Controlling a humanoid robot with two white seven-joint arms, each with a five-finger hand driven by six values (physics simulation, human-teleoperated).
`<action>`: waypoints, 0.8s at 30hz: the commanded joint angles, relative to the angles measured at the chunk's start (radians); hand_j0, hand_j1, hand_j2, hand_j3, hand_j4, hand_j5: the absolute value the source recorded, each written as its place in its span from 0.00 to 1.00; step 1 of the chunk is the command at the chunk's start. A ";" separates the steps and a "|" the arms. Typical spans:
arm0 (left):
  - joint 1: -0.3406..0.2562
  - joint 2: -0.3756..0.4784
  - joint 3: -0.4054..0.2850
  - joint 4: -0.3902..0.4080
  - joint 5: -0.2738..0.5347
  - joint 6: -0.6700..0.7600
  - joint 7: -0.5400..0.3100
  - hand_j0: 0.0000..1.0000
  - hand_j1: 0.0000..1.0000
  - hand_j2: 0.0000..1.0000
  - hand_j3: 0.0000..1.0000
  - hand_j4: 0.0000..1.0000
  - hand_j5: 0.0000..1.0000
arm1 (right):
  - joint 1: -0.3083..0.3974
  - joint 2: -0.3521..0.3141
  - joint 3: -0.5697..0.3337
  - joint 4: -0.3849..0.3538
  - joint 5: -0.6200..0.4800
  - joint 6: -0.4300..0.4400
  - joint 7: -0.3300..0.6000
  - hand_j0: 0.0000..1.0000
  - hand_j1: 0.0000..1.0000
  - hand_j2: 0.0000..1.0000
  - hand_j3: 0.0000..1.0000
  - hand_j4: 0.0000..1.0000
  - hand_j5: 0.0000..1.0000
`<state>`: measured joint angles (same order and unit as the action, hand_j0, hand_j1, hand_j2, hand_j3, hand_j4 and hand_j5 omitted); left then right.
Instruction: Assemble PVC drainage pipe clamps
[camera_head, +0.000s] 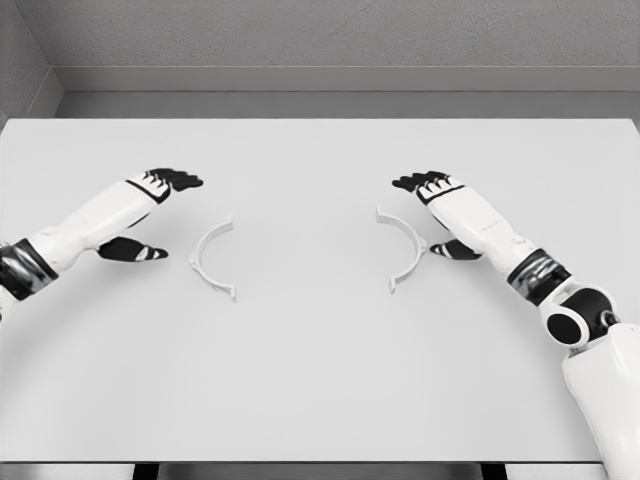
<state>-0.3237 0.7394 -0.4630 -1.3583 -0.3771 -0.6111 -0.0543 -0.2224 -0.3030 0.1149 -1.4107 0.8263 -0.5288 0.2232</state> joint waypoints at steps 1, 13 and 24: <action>0.000 -0.011 -0.005 0.004 0.006 0.000 0.001 1.00 1.00 1.00 1.00 1.00 1.00 | 0.000 0.001 0.003 -0.004 -0.007 0.001 0.001 1.00 1.00 1.00 1.00 1.00 1.00; -0.002 -0.011 -0.026 0.050 0.006 0.000 0.001 1.00 1.00 1.00 1.00 1.00 1.00 | -0.023 0.004 -0.004 0.022 -0.006 0.015 -0.001 1.00 1.00 1.00 1.00 1.00 1.00; -0.008 -0.043 -0.039 0.054 0.007 0.000 0.001 1.00 1.00 1.00 1.00 1.00 1.00 | -0.032 0.015 0.005 0.042 0.005 0.015 -0.001 1.00 1.00 1.00 1.00 1.00 1.00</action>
<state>-0.3329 0.7007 -0.5015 -1.3044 -0.3764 -0.6111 -0.0542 -0.2546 -0.2913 0.1180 -1.3677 0.8359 -0.5148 0.2230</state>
